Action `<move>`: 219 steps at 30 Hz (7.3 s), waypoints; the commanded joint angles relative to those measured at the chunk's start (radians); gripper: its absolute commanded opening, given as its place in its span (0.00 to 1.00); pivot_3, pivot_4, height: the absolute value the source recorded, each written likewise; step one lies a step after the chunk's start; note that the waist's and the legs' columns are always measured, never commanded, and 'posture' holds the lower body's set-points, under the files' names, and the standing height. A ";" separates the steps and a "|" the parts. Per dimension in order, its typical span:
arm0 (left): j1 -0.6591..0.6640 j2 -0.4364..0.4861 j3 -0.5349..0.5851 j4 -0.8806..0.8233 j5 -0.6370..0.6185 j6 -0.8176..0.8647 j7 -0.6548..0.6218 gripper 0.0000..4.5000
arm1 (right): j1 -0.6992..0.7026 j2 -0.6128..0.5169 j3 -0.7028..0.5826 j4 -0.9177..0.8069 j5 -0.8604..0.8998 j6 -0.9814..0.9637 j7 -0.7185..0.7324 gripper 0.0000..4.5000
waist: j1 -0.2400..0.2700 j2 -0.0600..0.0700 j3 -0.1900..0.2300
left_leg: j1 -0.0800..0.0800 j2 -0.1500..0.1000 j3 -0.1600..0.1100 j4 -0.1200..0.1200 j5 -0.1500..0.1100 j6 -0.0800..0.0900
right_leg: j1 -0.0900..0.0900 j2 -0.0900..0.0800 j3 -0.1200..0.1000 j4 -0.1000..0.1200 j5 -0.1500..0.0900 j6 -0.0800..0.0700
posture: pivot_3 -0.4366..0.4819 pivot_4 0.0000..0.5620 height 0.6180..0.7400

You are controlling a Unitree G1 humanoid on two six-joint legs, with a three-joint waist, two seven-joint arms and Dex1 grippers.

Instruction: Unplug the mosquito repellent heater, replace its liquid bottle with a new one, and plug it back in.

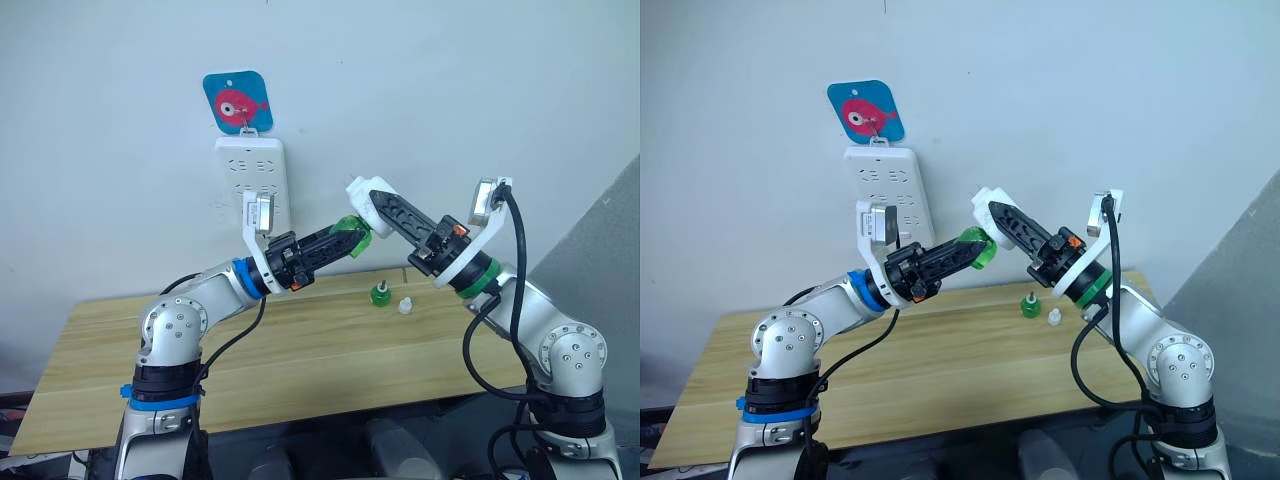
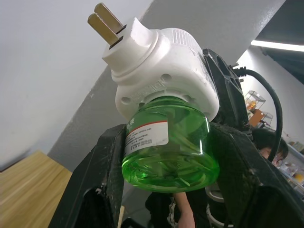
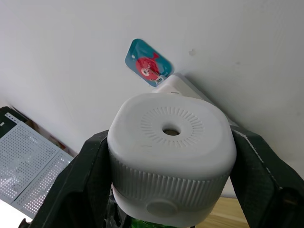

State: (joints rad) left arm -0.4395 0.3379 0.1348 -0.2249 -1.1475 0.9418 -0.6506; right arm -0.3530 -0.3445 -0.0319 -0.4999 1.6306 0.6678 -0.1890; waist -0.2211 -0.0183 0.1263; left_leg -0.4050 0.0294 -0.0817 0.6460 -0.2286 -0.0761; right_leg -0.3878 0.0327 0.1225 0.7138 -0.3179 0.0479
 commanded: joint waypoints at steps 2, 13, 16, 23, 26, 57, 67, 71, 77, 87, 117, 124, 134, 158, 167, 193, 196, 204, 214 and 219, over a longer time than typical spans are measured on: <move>0.000 0.008 -0.007 -0.022 0.016 -0.022 -0.021 0.51 | -0.016 -0.002 0.011 -0.033 0.011 0.013 0.024 0.68 | 0.000 0.000 0.000 | 0.000 0.000 0.000 0.000 0.000 0.000 | 0.000 0.000 0.000 0.000 0.000 0.000 | 0.23 0.08 0.75; 0.022 0.068 -0.048 -0.030 0.145 -0.082 -0.092 1.00 | -0.003 0.000 -0.003 -0.030 -0.014 0.001 0.022 0.68 | 0.000 0.000 0.000 | 0.000 0.000 0.000 0.000 0.000 0.000 | 0.000 0.000 0.000 0.000 0.000 0.000 | 0.23 0.08 0.75; 0.029 0.091 -0.062 -0.039 0.179 -0.098 -0.113 1.00 | -0.002 -0.001 -0.008 -0.027 -0.029 0.000 0.022 0.68 | 0.000 0.000 0.000 | 0.000 0.000 0.000 0.000 0.000 0.000 | 0.000 0.000 0.000 0.000 0.000 0.000 | 0.23 0.08 0.75; 0.165 0.217 -0.059 -0.070 0.388 -0.267 -0.158 1.00 | -0.008 -0.074 -0.014 -0.051 -0.240 0.002 0.044 0.68 | 0.000 0.000 -0.001 | 0.000 0.000 0.000 -0.001 0.000 0.000 | -0.001 0.000 0.000 0.000 0.000 0.000 | 0.23 0.11 0.75; 0.252 0.258 -0.009 -0.070 0.451 -0.334 -0.141 1.00 | -0.019 -0.135 0.007 -0.091 -0.373 0.014 0.074 0.68 | 0.000 0.000 0.000 | 0.001 0.000 0.001 -0.001 0.000 0.000 | -0.001 0.000 0.001 0.000 0.000 -0.001 | 0.22 0.11 0.75; -0.144 0.406 0.047 0.598 0.716 -0.603 -0.338 1.00 | -0.039 -0.218 0.069 -0.276 -0.555 0.176 0.207 0.68 | -0.001 -0.001 0.000 | -0.001 0.001 0.000 -0.001 0.000 0.000 | -0.002 0.000 -0.001 0.000 -0.001 -0.001 | 0.20 0.16 0.75; -0.262 0.357 -0.005 0.714 0.771 -0.648 -0.375 1.00 | -0.023 -0.214 0.069 -0.299 -0.562 0.189 0.194 0.68 | -0.009 -0.001 0.001 | -0.001 0.001 0.000 -0.001 0.000 0.000 | -0.002 0.000 -0.001 -0.001 -0.001 -0.001 | 0.16 0.16 0.75; -0.297 0.345 -0.013 0.744 0.776 -0.646 -0.400 1.00 | -0.015 -0.217 0.066 -0.304 -0.563 0.190 0.191 0.68 | -0.006 -0.001 0.001 | -0.001 0.000 -0.001 -0.001 0.000 0.000 | -0.001 0.000 -0.002 -0.001 -0.001 -0.001 | 0.16 0.16 0.75; -0.330 0.344 -0.032 0.709 0.755 -0.582 -0.487 1.00 | -0.009 -0.213 0.075 -0.309 -0.570 0.190 0.192 0.68 | -0.005 -0.001 0.001 | -0.003 0.000 -0.002 0.000 0.000 0.000 | -0.002 0.000 -0.003 -0.001 -0.001 -0.001 | 0.15 0.16 0.75; -0.350 0.360 -0.028 0.687 0.742 -0.510 -0.549 0.91 | -0.026 -0.175 0.111 -0.291 -0.612 0.187 0.220 0.68 | -0.034 -0.001 0.001 | -0.003 0.000 -0.003 -0.001 0.000 0.000 | -0.002 0.000 -0.003 -0.001 -0.001 -0.001 | 0.16 0.15 0.75; -0.288 0.359 0.014 0.630 0.731 -0.471 -0.507 0.29 | -0.444 0.208 0.337 0.216 -1.091 0.289 0.270 0.68 | -0.033 -0.001 0.001 | -0.003 0.000 -0.008 -0.001 0.000 0.000 | -0.002 -0.001 -0.007 0.001 0.002 -0.006 | 0.21 0.15 0.75; -0.278 0.359 0.012 0.621 0.725 -0.471 -0.504 0.29 | -0.449 0.241 0.337 0.223 -1.134 0.306 0.320 0.68 | -0.034 -0.001 0.001 | -0.003 0.000 -0.010 -0.001 0.000 0.000 | -0.002 -0.001 -0.009 0.001 0.002 -0.006 | 0.21 0.15 0.75; -0.271 0.365 0.008 0.621 0.722 -0.481 -0.506 0.29 | -0.463 0.282 0.332 0.288 -1.231 0.261 0.363 0.68 | -0.034 -0.001 0.001 | -0.004 0.000 -0.012 -0.001 0.000 0.000 | -0.002 -0.001 -0.011 0.002 0.003 -0.006 | 0.23 0.14 0.75; -0.260 0.363 0.008 0.606 0.718 -0.474 -0.499 0.29 | -0.466 0.304 0.308 0.229 -1.295 0.301 0.431 0.68 | -0.033 -0.001 0.001 | -0.007 0.000 -0.025 -0.001 0.001 -0.002 | -0.002 -0.002 -0.023 0.003 0.002 -0.007 | 0.23 0.14 0.75; -0.264 0.362 0.008 0.605 0.719 -0.470 -0.497 0.29 | -0.455 0.307 0.309 0.216 -1.303 0.312 0.433 0.68 | -0.033 -0.001 0.001 | -0.008 0.000 -0.025 -0.001 0.001 -0.002 | -0.002 -0.002 -0.024 0.003 0.002 -0.007 | 0.23 0.14 0.75; -0.249 0.361 0.014 0.574 0.702 -0.447 -0.481 0.29 | -0.433 0.330 0.331 0.264 -1.355 0.278 0.448 0.68 | -0.033 -0.001 0.001 | -0.008 -0.001 -0.026 -0.001 0.001 -0.002 | -0.002 -0.003 -0.024 0.002 0.002 -0.008 | 0.24 0.14 0.75; -0.249 0.362 0.013 0.574 0.701 -0.447 -0.481 0.29 | -0.434 0.324 0.337 0.278 -1.375 0.257 0.447 0.68 | -0.033 -0.001 0.001 | -0.008 -0.001 -0.025 -0.001 0.001 -0.002 | -0.002 -0.003 -0.024 0.003 0.002 -0.008 | 0.24 0.14 0.75; -0.251 0.365 0.012 0.576 0.702 -0.447 -0.479 0.29 | -0.428 0.324 0.321 0.282 -1.391 0.242 0.445 0.68 | -0.034 -0.001 0.001 | -0.007 0.000 -0.026 -0.001 0.001 -0.002 | -0.002 -0.003 -0.024 0.004 0.002 -0.008 | 0.24 0.14 0.75; -0.253 0.365 0.011 0.575 0.700 -0.444 -0.481 0.29 | -0.410 0.327 0.315 0.286 -1.393 0.235 0.441 0.68 | -0.033 -0.001 0.001 | -0.008 -0.001 -0.026 -0.001 0.001 -0.002 | -0.002 -0.003 -0.025 0.003 0.002 -0.008 | 0.24 0.14 0.75; -0.250 0.367 0.012 0.569 0.699 -0.441 -0.481 0.29 | -0.418 0.334 0.316 0.287 -1.388 0.223 0.447 0.68 | -0.033 -0.001 0.001 | -0.008 -0.001 -0.026 -0.001 0.001 -0.002 | -0.002 -0.003 -0.025 0.003 0.002 -0.008 | 0.24 0.14 0.75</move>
State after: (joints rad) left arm -0.6869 0.6957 0.1362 0.3870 -0.4309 0.4966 -1.1180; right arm -0.7576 -0.0225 0.3041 -0.1928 0.2531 0.9246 0.2599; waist -0.2545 -0.0188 0.1274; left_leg -0.4126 0.0288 -0.1076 0.6451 -0.2272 -0.0781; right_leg -0.3895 0.0301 0.0980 0.7172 -0.3159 0.0403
